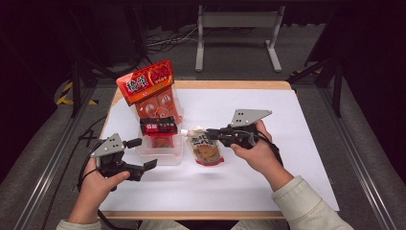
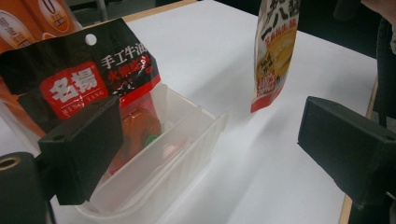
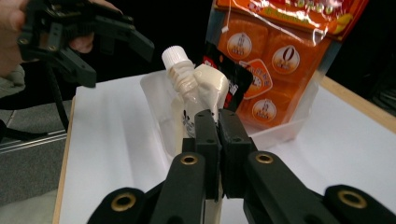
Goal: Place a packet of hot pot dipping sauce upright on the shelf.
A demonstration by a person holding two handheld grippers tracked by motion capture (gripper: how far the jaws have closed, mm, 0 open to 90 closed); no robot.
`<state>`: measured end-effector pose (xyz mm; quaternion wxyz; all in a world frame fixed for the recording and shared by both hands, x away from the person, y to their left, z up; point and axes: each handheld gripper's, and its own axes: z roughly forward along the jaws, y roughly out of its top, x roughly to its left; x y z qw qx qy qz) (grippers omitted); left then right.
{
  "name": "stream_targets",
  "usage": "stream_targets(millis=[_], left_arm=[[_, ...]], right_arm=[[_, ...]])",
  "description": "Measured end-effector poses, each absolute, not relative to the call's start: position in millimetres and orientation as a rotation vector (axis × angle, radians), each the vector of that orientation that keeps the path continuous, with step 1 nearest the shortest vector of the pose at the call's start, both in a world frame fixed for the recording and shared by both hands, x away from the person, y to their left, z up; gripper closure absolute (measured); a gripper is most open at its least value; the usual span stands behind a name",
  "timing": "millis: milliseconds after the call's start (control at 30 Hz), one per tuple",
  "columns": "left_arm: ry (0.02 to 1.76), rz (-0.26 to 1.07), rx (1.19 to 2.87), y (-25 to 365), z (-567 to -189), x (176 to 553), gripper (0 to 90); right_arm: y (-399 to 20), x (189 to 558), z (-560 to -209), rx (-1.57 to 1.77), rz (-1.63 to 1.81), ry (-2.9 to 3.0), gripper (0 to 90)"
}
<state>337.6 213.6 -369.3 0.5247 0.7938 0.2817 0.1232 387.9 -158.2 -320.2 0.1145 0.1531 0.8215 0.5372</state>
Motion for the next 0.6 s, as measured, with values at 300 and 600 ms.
stream_targets(millis=[300, 600], left_arm=[[0.618, 0.295, 1.91, 203.6, -370.7, 336.9, 7.4], [0.579, 0.26, 1.88, 194.6, -370.8, 335.8, 8.5]], right_arm=[[-151.2, 377.6, -300.1, 0.383, 1.654, 2.366, 88.1], [-141.3, 369.7, -287.7, 0.328, 1.733, 2.333, 88.1]])
